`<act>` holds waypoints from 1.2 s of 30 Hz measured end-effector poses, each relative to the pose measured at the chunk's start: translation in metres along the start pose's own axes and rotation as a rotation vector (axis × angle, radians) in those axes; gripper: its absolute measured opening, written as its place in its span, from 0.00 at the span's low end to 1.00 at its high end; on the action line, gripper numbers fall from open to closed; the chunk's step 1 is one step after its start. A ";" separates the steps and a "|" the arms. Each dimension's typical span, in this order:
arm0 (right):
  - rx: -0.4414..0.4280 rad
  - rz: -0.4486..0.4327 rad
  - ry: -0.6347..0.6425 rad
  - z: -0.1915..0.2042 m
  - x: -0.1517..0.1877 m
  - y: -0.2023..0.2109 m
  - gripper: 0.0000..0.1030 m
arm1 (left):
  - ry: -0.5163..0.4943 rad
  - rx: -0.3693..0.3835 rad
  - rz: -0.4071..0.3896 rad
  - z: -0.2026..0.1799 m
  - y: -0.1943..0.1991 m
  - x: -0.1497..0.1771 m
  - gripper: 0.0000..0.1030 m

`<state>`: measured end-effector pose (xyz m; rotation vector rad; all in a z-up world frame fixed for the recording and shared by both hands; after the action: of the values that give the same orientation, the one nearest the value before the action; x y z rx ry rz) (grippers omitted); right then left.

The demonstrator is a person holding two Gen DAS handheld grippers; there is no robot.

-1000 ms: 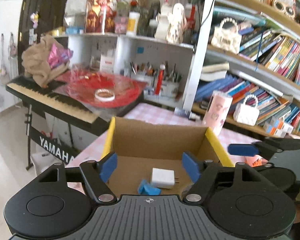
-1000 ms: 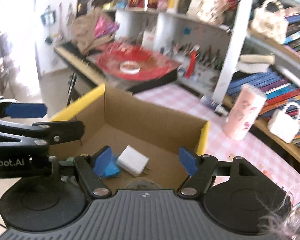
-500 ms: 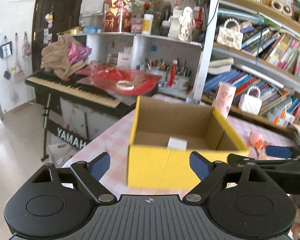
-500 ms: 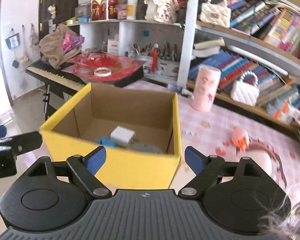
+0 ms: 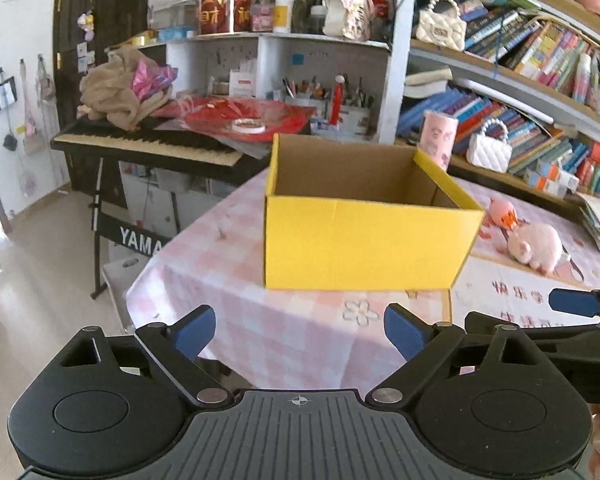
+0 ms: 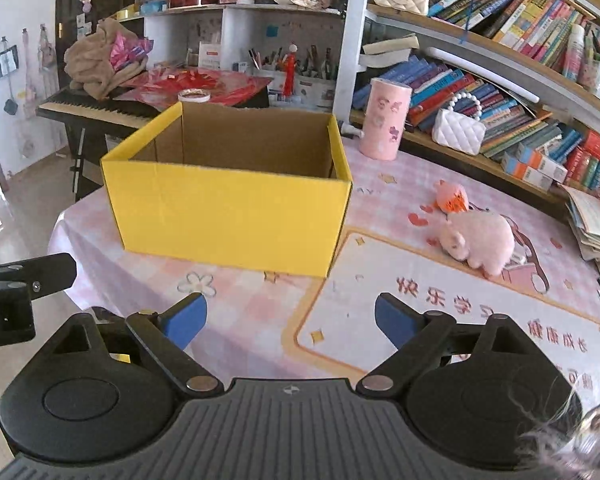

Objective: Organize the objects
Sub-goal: 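Withdraw both tools from the box and move toward the pink plush pig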

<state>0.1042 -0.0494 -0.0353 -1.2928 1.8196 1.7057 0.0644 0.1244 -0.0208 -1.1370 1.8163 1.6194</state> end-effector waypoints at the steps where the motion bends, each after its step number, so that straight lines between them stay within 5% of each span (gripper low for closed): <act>1: 0.004 0.005 -0.003 0.000 0.003 0.002 0.89 | -0.004 0.003 0.001 -0.001 0.001 0.002 0.91; 24: 0.232 0.101 -0.217 -0.068 0.066 0.041 0.89 | -0.162 0.215 0.105 -0.074 -0.008 0.031 0.94; 36: 0.284 0.132 -0.267 -0.098 0.078 0.040 0.91 | -0.188 0.250 0.136 -0.103 -0.021 0.035 0.95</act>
<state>0.0646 -0.1743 -0.0473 -0.8079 1.9321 1.5274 0.0809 0.0169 -0.0386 -0.7418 1.9396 1.4646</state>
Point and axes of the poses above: each gripper's, at about its wrist camera, not at the fingertips, and y roughly against the way its jaws point, z to its left, x to its underside, the point moved 4 cm from there along -y, roughly the way its jaws point, and after that the axes turned 10 degrees about y, right-handed, at the moved point
